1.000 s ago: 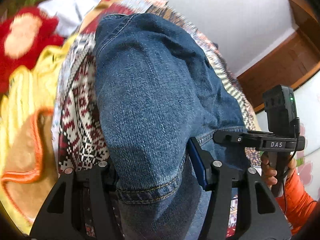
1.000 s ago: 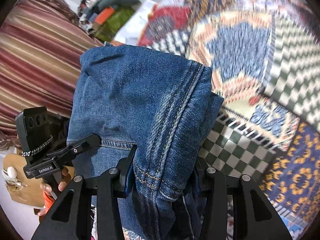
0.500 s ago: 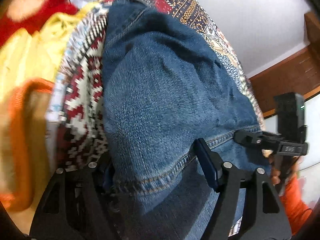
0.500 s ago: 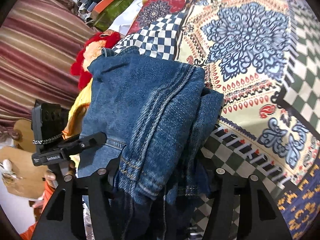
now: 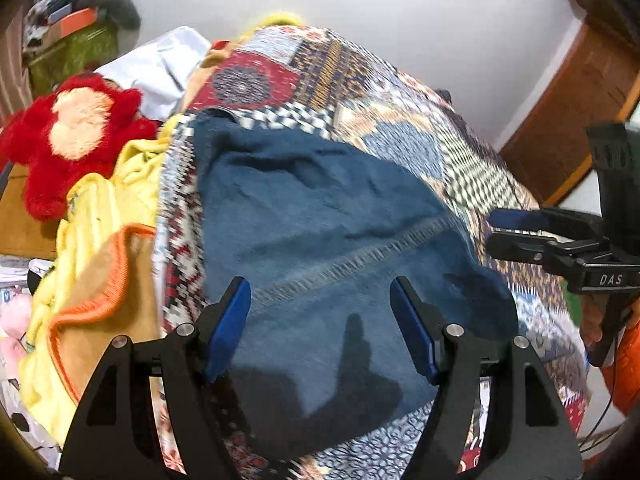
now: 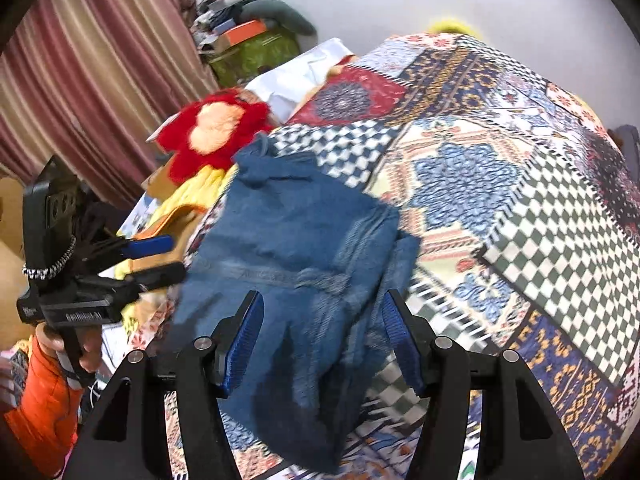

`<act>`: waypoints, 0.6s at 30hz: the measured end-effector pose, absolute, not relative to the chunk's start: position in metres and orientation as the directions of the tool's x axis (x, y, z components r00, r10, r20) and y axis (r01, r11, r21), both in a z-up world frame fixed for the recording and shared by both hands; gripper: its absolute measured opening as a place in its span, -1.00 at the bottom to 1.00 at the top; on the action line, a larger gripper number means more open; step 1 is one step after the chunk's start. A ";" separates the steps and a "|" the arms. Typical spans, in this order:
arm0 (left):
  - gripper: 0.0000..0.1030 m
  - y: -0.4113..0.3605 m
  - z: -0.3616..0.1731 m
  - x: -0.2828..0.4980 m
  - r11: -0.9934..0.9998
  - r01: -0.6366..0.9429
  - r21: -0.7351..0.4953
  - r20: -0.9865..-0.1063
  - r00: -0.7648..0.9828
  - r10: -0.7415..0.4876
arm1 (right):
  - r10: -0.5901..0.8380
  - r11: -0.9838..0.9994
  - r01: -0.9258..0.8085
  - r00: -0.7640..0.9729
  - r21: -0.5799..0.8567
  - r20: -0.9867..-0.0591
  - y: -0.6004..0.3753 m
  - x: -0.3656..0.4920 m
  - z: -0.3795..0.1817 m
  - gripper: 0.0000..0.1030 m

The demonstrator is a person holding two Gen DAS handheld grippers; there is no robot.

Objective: Fold large clothes
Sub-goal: 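Lower the folded jacket onto the quilt and open both grippers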

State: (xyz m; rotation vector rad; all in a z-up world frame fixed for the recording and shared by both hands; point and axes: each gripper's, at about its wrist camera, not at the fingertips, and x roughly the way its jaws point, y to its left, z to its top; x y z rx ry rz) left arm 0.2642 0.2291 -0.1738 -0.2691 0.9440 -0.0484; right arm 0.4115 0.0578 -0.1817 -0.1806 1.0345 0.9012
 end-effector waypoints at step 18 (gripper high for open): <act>0.40 0.180 -0.183 0.202 0.984 -0.120 -0.135 -0.827 0.560 -0.045 | 0.482 0.712 -0.664 0.224 0.230 -0.847 -0.005 0.374 -0.204 0.25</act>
